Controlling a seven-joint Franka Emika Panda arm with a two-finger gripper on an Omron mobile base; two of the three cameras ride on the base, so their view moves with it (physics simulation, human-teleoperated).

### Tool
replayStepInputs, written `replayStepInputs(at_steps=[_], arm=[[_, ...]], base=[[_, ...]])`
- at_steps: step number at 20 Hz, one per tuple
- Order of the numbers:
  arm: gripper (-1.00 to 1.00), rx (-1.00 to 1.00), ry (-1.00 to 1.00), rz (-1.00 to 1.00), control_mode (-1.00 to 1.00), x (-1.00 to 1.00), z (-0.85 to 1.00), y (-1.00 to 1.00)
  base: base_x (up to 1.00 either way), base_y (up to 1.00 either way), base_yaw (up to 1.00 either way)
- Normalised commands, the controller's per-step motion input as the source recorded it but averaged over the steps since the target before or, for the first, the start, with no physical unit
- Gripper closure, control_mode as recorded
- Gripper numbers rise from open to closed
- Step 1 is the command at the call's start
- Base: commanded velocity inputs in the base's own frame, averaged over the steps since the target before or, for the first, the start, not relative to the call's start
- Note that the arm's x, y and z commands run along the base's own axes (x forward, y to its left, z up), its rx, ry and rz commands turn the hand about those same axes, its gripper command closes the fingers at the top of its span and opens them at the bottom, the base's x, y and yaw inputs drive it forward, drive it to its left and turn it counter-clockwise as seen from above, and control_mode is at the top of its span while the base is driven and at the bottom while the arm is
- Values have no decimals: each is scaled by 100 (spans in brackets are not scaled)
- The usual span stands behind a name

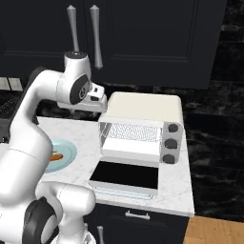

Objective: Pick up the kebab skewer and baguette bread, and place them inside the toaster oven. Close the toaster oven door and start by setting the timer.

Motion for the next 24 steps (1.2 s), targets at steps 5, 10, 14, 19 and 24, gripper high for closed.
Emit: replayStepInputs(at_steps=[5, 10, 14, 19, 24], arm=[[-100, 12, -6, 0, -100, 5, -10, -100], [-100, 1, -32, 3, -100, 12, -48, -69], [-100, 0, -39, 2, -100, 21, -59, -53], [-100, 0, -25, 1, -100, 15, -55, -49], [-100, -3, -8, 0, -100, 8, -45, -28]], base=[[0, 0, 0], [0, 0, 0], [0, 0, 0], [0, 0, 0], [0, 0, 0]])
